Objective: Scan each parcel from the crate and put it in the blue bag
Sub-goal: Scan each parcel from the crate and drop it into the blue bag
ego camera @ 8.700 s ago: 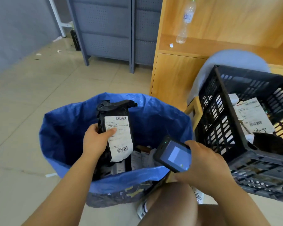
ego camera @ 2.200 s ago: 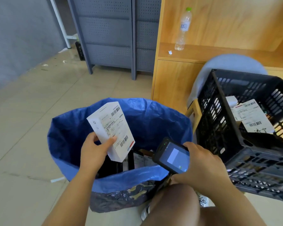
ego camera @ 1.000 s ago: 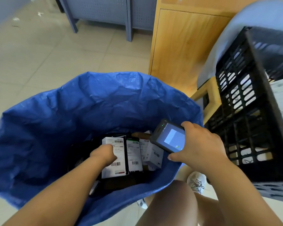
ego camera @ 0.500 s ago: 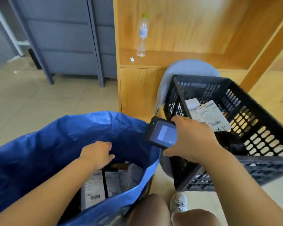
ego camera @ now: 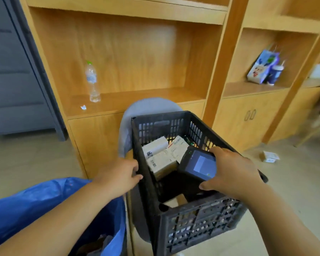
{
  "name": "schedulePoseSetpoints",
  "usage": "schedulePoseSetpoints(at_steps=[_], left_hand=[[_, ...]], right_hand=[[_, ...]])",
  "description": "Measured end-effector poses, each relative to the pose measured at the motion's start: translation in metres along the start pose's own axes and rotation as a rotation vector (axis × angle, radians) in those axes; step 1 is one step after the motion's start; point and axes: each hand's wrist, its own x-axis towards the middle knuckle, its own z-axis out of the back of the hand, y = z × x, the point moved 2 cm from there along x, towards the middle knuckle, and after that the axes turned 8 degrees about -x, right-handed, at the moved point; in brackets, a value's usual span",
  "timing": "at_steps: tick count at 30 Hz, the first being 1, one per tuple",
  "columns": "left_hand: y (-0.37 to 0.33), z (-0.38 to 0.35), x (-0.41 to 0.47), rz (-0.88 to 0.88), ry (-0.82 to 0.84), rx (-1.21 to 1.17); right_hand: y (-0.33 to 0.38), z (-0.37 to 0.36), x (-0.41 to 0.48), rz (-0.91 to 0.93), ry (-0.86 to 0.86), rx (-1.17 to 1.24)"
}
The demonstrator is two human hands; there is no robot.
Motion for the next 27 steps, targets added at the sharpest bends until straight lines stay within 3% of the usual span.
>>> schedulePoseSetpoints(at_steps=[8,15,23,27], left_hand=[[-0.052,-0.059,0.116,-0.077,0.093,0.037],[-0.059,-0.119,0.215,-0.031,0.271,0.096],[-0.069,-0.174,0.308,-0.319,0.253,0.376],[-0.077,-0.200,0.330,-0.415,0.355,0.518]], right_hand=[[-0.081,-0.049,0.062,-0.230,-0.040,-0.011],[-0.112,-0.080,0.126,-0.241,-0.062,-0.053],[-0.121,-0.099,0.174,-0.190,-0.040,-0.092],[-0.125,-0.105,0.178,-0.196,-0.058,-0.053]])
